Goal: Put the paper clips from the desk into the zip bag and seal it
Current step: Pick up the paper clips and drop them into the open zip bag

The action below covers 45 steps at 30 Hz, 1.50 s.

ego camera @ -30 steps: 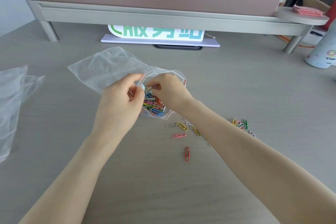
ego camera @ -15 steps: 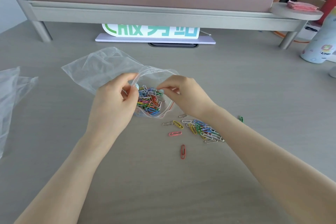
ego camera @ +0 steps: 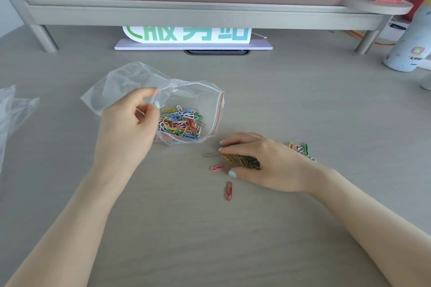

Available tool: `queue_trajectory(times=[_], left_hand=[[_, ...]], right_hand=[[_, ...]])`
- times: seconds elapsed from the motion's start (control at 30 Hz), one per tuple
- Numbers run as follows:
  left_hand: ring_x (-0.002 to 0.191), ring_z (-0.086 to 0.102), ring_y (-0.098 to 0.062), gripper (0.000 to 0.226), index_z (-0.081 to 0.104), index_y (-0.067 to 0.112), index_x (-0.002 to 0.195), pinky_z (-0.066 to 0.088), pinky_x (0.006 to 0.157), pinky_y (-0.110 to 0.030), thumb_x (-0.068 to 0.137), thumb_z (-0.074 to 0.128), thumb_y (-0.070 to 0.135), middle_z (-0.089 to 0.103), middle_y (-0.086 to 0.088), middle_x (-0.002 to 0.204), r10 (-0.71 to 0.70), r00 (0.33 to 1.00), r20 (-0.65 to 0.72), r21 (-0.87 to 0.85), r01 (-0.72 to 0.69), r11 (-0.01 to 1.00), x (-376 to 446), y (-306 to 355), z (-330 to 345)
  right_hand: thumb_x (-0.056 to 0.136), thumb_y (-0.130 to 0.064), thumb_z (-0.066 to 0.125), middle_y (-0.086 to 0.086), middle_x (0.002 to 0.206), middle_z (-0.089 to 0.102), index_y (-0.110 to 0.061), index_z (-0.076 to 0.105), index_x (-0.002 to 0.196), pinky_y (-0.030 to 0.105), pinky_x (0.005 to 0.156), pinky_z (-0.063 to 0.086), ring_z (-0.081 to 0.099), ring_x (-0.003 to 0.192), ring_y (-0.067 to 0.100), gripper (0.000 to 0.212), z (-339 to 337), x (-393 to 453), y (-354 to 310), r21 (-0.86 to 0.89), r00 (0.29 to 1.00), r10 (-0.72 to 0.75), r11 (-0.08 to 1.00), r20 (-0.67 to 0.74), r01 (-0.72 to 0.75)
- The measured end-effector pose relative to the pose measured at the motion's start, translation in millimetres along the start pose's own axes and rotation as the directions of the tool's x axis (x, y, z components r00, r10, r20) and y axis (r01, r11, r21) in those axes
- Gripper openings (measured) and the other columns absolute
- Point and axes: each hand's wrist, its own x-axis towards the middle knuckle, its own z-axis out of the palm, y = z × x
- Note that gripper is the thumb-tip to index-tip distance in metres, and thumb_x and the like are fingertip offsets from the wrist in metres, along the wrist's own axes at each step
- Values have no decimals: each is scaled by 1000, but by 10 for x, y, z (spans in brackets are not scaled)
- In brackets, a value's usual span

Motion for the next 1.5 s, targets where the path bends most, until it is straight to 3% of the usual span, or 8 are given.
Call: queue_trajectory(times=[0.23, 0.43, 0.53, 0.67, 0.83, 1.07, 1.33, 1.5], left_hand=[[54, 47, -2, 32, 63, 31, 103, 34, 50, -7, 87, 49, 8, 58, 6, 67, 33, 999, 15, 21, -34, 999, -21, 35, 19], [57, 49, -5, 31, 64, 29, 105, 34, 51, -6, 87, 49, 8, 58, 5, 69, 37, 999, 19, 42, -37, 998, -26, 31, 34], [57, 49, -5, 31, 64, 28, 106, 34, 51, -7, 87, 50, 8, 59, 5, 70, 42, 999, 23, 47, -43, 998, -32, 35, 44], [55, 48, -4, 31, 65, 28, 104, 34, 50, -6, 86, 49, 8, 58, 6, 70, 50, 998, 33, 46, -52, 998, -45, 39, 57], [53, 48, -3, 31, 65, 28, 102, 33, 49, -6, 86, 49, 8, 57, 9, 64, 57, 997, 43, 46, -58, 997, -48, 48, 64], [56, 48, -4, 30, 65, 25, 103, 34, 51, -6, 86, 49, 6, 59, 4, 68, 78, 996, 47, 55, -80, 995, -71, 78, 56], [54, 48, -3, 29, 65, 23, 105, 34, 50, -6, 87, 49, 7, 57, 4, 67, 74, 996, 54, 64, -78, 995, -64, 65, 71], [55, 50, -3, 29, 64, 24, 105, 34, 50, -6, 87, 48, 9, 57, 6, 66, 68, 996, 57, 69, -72, 995, -65, 64, 69]], right_hand=[[81, -29, 65, -24, 117, 48, -35, 61, 112, 19, 98, 34, 42, 114, -2, 32, -150, -173, 162, -13, 998, 61, 998, -35, -61], [63, -70, 60, -26, 115, 38, -47, 42, 128, 20, 99, 21, 28, 107, -6, 72, -253, -235, 237, -120, 989, 137, 983, -49, -142], [71, -56, 67, -21, 111, 39, -45, 44, 128, 17, 95, 19, 28, 102, -5, 62, -218, -215, 231, -83, 990, 140, 987, -5, -139], [76, -38, 70, -20, 102, 45, -37, 60, 114, 7, 80, 32, 46, 92, -3, 39, -152, -157, 249, 69, 993, 112, 992, -43, -109], [81, -22, 68, -12, 93, 52, -34, 68, 96, 21, 64, 47, 52, 74, 8, 19, -116, -132, 238, 188, 988, 118, 977, -102, -97], [83, -17, 63, -6, 86, 56, -28, 68, 86, 28, 65, 46, 54, 72, 13, 13, -115, -113, 192, 131, 986, 122, 986, -114, -106], [90, -18, 53, -11, 89, 52, -21, 62, 92, 28, 69, 44, 51, 78, 11, 10, -94, -132, 68, -93, 985, 90, 990, -148, -104], [91, -20, 52, -10, 86, 53, -23, 62, 91, 30, 65, 44, 46, 69, 10, 11, -118, -162, 9, -99, 982, 87, 990, -170, -105]])
